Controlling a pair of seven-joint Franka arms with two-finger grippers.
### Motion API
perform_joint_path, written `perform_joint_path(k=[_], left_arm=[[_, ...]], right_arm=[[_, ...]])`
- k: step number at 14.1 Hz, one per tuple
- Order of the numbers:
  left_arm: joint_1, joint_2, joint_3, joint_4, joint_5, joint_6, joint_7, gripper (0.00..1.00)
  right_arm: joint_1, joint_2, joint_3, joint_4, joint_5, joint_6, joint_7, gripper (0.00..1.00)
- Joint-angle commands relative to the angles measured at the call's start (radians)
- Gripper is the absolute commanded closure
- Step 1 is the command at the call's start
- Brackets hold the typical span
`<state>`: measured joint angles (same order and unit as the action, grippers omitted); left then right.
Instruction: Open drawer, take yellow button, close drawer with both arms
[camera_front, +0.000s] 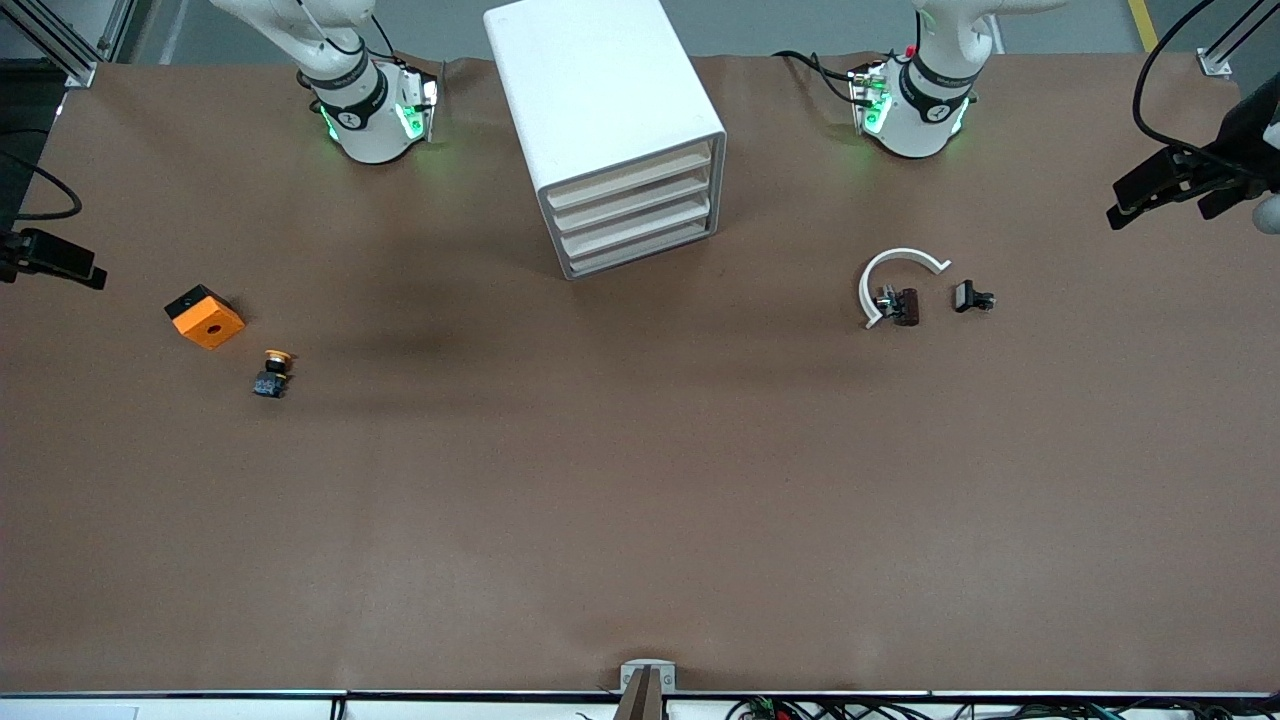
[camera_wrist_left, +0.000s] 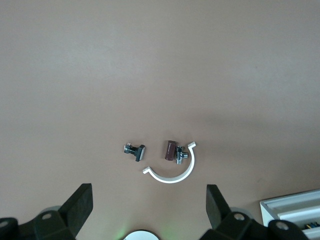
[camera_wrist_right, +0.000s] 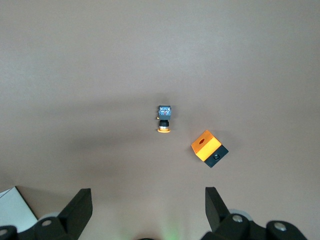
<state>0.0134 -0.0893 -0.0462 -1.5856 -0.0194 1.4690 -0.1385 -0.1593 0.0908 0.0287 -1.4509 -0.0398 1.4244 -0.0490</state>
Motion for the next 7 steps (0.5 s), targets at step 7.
perform_joint_path(k=[7], left_arm=[[0.003,-0.049,-0.044,-0.065,0.015,0.014,0.034,0.00]], right_arm=[[0.046,-0.023,-0.004,0.038,0.034,-0.206,0.009,0.00]])
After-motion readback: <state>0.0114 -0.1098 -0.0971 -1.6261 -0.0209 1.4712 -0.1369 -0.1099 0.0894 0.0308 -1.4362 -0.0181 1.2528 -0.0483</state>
